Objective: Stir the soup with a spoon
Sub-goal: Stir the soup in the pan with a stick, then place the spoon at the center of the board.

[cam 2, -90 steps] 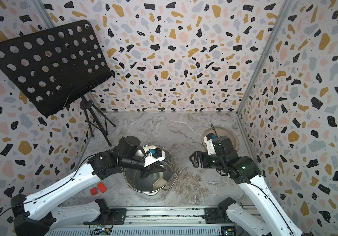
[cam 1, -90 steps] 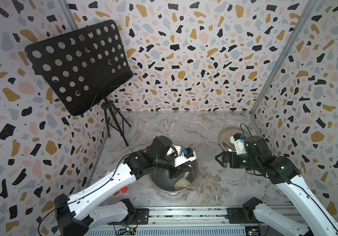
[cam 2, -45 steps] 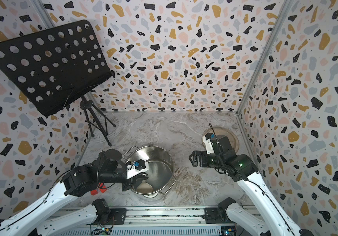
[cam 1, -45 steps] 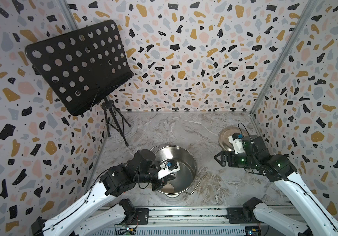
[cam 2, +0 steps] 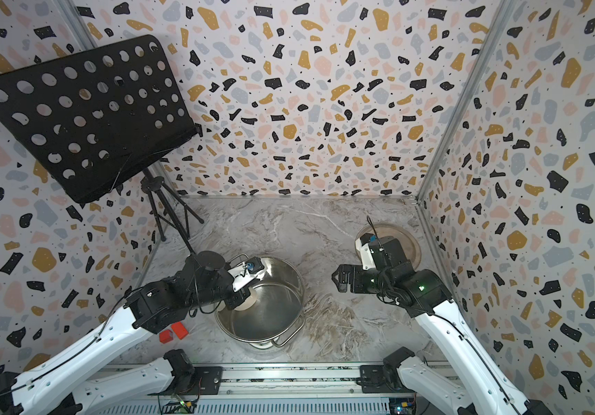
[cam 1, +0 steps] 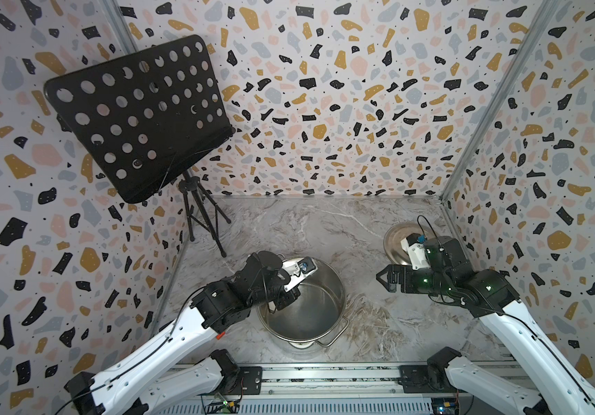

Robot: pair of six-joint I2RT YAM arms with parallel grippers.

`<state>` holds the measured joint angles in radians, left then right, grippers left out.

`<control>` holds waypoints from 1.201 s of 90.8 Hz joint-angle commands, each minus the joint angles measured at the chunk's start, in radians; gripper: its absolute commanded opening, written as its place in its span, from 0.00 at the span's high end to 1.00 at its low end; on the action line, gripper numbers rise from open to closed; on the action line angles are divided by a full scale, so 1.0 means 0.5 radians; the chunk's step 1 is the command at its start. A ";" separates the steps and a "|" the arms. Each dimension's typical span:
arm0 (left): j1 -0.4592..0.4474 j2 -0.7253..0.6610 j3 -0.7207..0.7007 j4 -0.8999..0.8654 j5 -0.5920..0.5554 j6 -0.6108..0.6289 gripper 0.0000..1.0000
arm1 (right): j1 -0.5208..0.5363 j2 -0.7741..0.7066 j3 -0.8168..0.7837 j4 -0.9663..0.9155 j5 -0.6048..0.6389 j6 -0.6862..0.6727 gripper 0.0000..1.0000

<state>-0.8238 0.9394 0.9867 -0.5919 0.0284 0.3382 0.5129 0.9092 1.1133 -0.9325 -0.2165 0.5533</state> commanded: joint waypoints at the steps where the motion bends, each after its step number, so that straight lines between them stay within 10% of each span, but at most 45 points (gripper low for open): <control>1: 0.009 0.095 0.107 0.363 0.152 0.093 1.00 | 0.003 -0.037 0.059 0.000 0.008 -0.005 0.00; 23: -0.055 0.192 0.253 0.336 0.578 0.322 1.00 | 0.004 -0.014 0.149 -0.022 -0.091 0.008 0.01; 62: -0.337 -0.240 0.425 0.075 0.082 1.125 1.00 | 0.020 0.339 0.333 0.723 -1.165 0.702 0.08; 109: -0.582 -0.340 -0.081 1.171 -0.037 2.092 1.00 | 0.419 0.576 0.377 1.573 -0.924 1.265 0.16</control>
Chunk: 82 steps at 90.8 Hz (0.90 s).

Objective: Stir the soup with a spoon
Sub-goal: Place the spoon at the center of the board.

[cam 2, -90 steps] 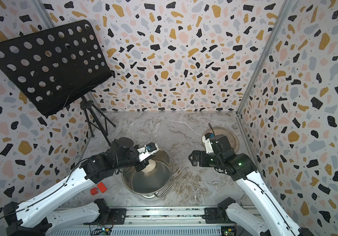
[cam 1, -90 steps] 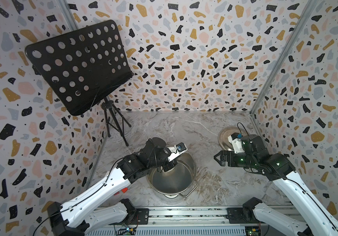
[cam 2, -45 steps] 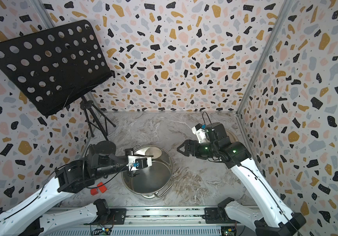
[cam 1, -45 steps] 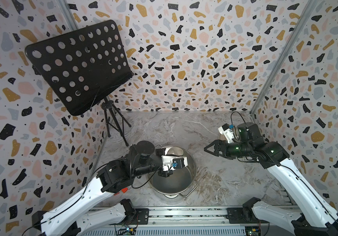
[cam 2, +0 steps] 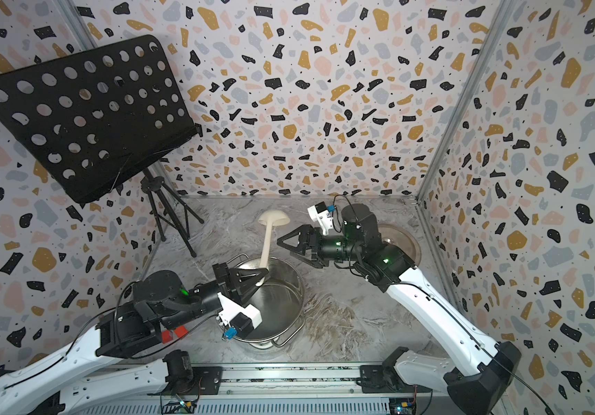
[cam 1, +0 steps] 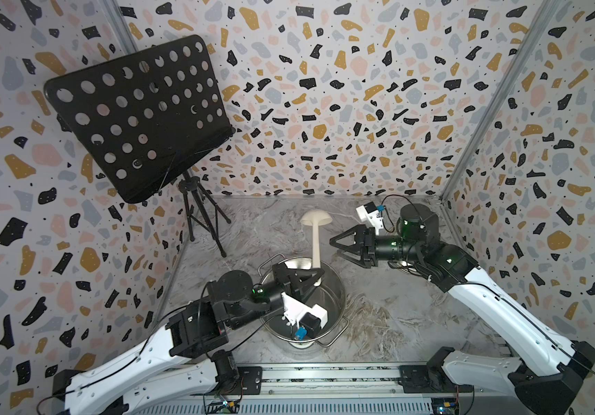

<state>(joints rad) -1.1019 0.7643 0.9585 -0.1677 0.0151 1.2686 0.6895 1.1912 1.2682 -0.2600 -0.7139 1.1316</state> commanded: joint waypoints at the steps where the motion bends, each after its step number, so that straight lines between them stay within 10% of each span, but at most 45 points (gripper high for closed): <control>1: -0.029 0.014 -0.026 0.326 -0.008 0.235 1.00 | 0.072 0.021 0.071 0.233 0.073 0.111 0.17; 49: -0.034 0.026 -0.060 0.239 -0.099 0.085 1.00 | 0.136 0.096 0.133 0.061 0.223 -0.015 0.98; 69: -0.033 0.008 -0.010 0.137 -0.520 -0.770 0.41 | -0.211 0.056 0.170 -0.332 0.071 -0.559 1.00; 76: -0.025 0.036 0.027 -0.008 -0.704 -1.115 0.03 | -0.538 -0.023 0.051 -0.372 -0.081 -0.757 1.00; 82: -0.018 0.058 0.070 -0.165 -0.847 -1.427 0.00 | -0.763 -0.039 -0.048 -0.470 -0.168 -1.019 1.00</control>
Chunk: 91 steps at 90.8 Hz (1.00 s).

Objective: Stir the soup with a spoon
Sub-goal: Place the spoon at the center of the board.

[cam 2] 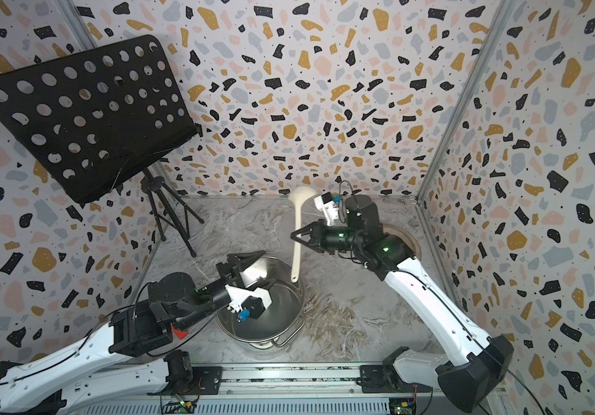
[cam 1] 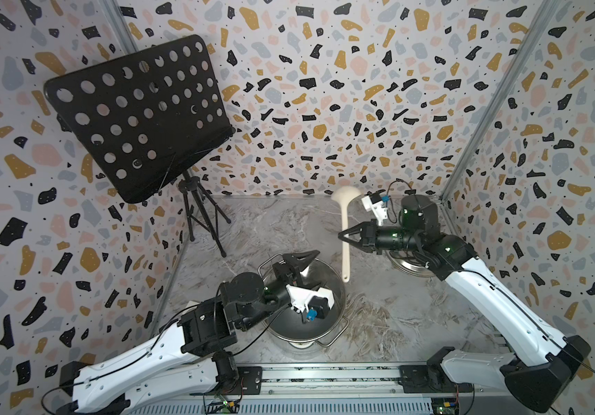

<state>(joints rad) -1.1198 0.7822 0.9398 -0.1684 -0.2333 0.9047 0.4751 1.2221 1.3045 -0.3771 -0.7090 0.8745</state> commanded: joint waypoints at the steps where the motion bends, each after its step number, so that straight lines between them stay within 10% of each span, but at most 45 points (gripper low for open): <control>1: 0.020 0.026 0.112 -0.188 -0.381 -0.748 0.00 | -0.360 -0.099 -0.145 -0.258 -0.189 -0.556 1.00; 25: 0.611 0.168 0.379 -0.943 -0.375 -1.968 0.01 | -0.548 0.122 -0.679 -0.212 -0.152 -1.215 1.00; 52: 1.287 0.275 0.444 -1.200 -0.186 -2.332 0.00 | -0.536 0.536 -1.000 0.425 -0.388 -1.192 1.00; 91: 1.713 0.259 0.151 -1.022 -0.428 -2.446 0.01 | -0.530 0.859 -1.107 0.566 -0.298 -1.175 0.98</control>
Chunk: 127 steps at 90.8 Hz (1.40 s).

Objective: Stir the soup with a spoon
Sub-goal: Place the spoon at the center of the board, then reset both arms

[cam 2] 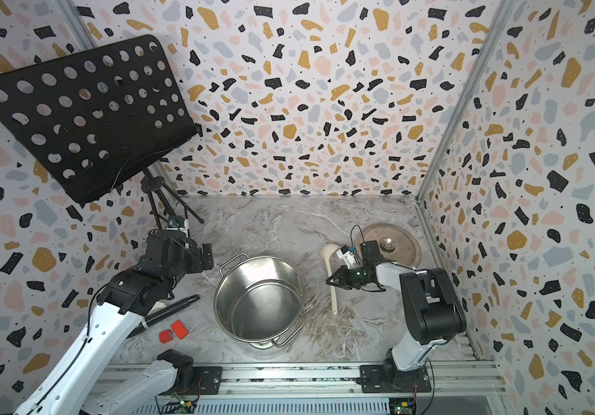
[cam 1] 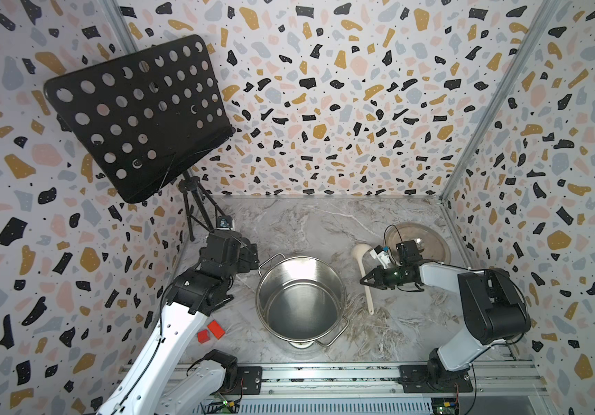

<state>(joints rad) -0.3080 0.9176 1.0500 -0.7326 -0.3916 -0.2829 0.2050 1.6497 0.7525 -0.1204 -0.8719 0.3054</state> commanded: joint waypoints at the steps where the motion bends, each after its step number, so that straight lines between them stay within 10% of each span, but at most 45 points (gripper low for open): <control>1: 0.101 -0.015 -0.078 0.117 -0.116 -0.073 0.01 | 0.010 0.007 -0.004 0.056 0.030 -0.035 0.98; 37: 0.551 0.048 -0.403 0.578 -0.031 0.121 0.00 | 0.011 0.006 0.030 -0.112 0.299 -0.080 0.83; 65: 0.566 0.063 -0.742 0.942 0.037 0.144 0.00 | 0.010 -0.207 0.126 -0.394 0.642 -0.092 0.53; 97: 0.572 0.247 -0.936 1.488 0.258 0.246 0.01 | 0.001 -0.911 0.378 -0.767 1.679 -0.226 0.00; 127: 0.572 0.490 -1.184 2.349 0.686 0.409 0.01 | -0.233 -0.895 0.009 0.223 1.847 -0.591 0.00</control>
<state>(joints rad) -0.0273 1.1320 0.4892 0.2211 -0.1520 -0.1070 0.1223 1.1721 0.8452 -0.1879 0.0044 0.0582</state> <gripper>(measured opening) 0.993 0.994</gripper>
